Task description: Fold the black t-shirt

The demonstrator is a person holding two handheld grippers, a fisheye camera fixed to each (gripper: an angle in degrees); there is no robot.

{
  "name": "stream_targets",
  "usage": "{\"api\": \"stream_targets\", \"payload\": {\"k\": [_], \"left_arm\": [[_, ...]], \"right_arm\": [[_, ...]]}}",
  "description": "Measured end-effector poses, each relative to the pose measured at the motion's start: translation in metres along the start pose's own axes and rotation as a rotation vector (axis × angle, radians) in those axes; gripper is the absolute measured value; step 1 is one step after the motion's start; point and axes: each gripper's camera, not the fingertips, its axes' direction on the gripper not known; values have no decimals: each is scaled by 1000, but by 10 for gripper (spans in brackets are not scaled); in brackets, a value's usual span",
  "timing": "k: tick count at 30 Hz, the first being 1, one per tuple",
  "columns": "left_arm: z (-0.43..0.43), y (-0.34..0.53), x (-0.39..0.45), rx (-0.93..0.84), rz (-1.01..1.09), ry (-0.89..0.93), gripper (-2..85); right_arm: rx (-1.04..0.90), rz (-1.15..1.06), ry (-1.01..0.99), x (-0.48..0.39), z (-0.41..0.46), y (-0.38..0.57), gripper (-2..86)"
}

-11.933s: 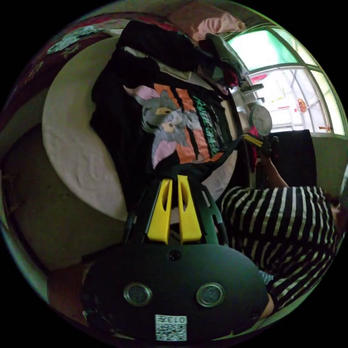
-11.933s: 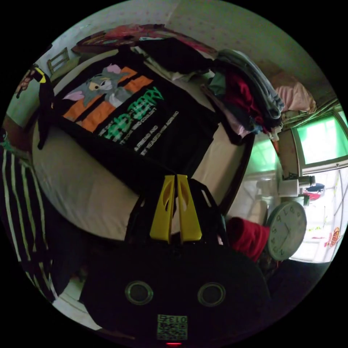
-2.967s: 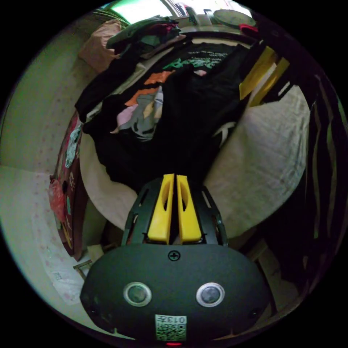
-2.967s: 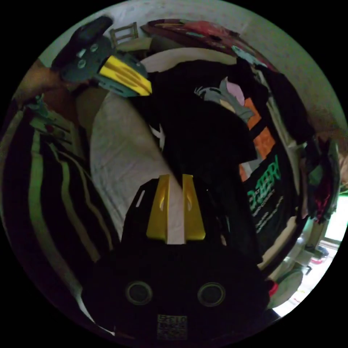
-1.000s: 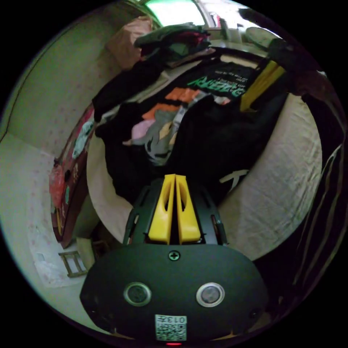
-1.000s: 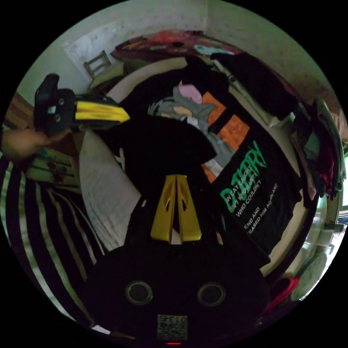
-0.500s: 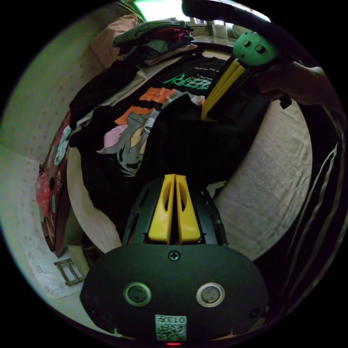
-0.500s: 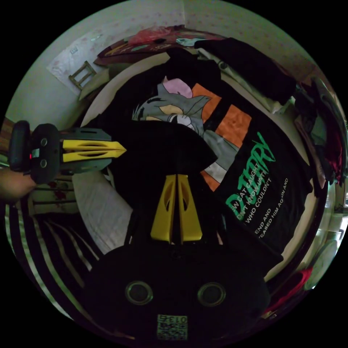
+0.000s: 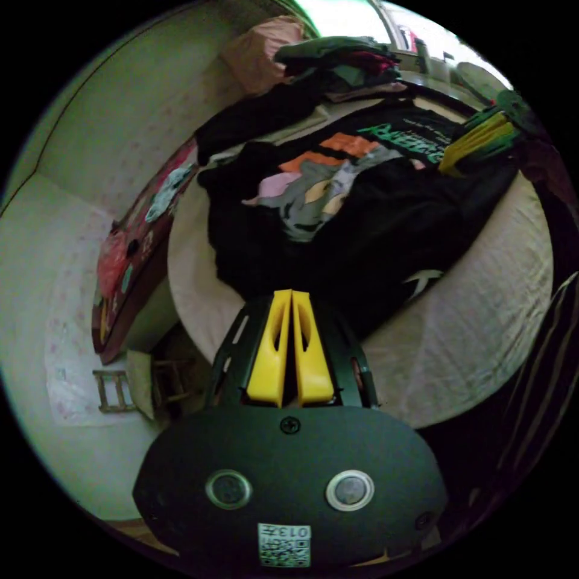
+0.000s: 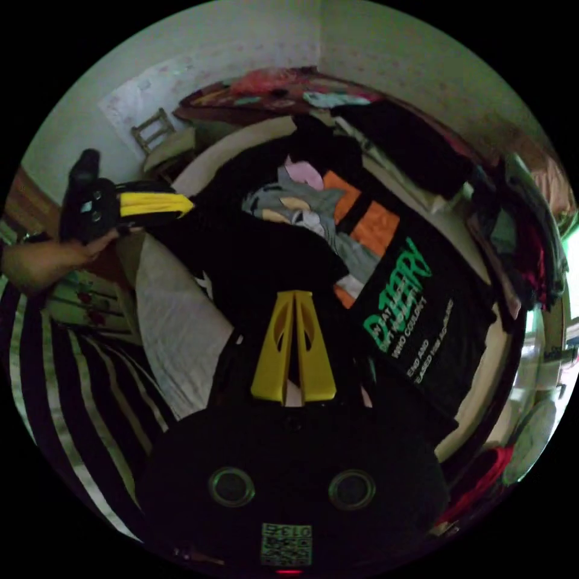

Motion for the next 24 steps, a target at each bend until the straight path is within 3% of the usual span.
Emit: {"api": "stream_targets", "payload": {"k": [3,7,8,10,14,18,24], "left_arm": [[15,0,-11,-116,36,-1,-3],[11,3,-10,-70,118,-85,-3],[10,2,-10,-71,128,-97,-3],[5,-6,-21,-105,78,-68,-4],[-20,-19,-50,14,-82,-86,-4],[-19,-61,-66,66,-24,-106,-4],[12,-124,-106,42,-15,-19,-3]], "right_arm": [[-23,-107,15,-12,12,-3,1],[-164,-193,45,-16,41,5,1],[-100,-201,57,-14,37,9,1],[-159,-204,48,-7,36,12,1],[-68,-45,121,37,5,41,2],[-157,168,157,108,4,85,3],[-243,310,218,177,12,141,3]]}}
